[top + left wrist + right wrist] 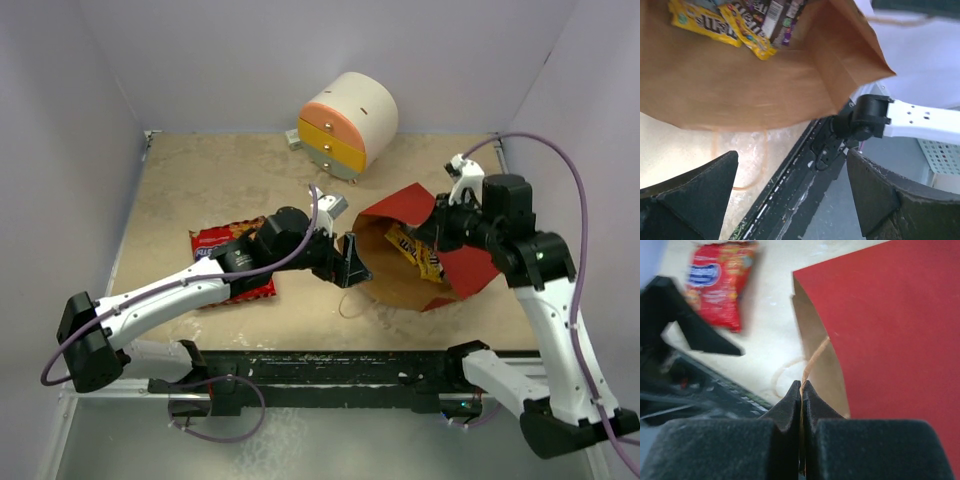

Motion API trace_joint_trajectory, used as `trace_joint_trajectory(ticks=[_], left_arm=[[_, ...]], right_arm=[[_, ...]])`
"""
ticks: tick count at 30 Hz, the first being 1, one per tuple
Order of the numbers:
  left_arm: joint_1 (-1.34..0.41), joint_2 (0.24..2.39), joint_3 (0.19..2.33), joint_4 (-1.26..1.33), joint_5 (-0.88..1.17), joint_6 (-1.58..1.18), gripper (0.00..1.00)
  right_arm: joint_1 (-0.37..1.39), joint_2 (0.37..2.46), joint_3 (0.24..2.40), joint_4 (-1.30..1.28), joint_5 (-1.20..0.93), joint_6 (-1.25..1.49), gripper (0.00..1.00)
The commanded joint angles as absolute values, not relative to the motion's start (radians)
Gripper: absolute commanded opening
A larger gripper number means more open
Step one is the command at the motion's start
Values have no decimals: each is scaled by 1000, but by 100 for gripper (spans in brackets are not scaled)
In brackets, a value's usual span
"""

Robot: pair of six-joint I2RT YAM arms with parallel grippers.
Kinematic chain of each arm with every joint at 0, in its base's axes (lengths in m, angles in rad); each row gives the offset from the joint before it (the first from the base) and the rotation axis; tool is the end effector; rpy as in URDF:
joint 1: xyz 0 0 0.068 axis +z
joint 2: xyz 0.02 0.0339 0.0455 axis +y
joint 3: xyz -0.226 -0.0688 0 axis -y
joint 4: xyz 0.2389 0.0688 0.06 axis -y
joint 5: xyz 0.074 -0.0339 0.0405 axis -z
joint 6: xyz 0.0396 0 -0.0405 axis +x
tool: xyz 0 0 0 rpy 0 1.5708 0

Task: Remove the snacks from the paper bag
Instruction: Adjust the paper bag at the center of the board, then take out the snack from the paper bag.

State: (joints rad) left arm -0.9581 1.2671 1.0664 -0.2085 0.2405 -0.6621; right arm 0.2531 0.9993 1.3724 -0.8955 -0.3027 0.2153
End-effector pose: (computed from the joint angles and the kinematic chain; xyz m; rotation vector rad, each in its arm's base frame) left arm 0.1658 -0.2522 0.2956 0.4970 2.1502 -1.2292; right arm 0.1861 0.0603 0.3908 -0.2264 2.1112 0.5976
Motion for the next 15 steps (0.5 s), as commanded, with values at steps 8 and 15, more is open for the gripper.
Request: trace_joint_trajectory(ticks=[8, 15], left_arm=[[-970, 1175, 935, -28, 132, -662, 97], [-1084, 1178, 871, 32, 34, -638, 90]], right_arm=[[255, 746, 917, -569, -658, 733, 0], [255, 928, 1186, -867, -461, 462, 0]])
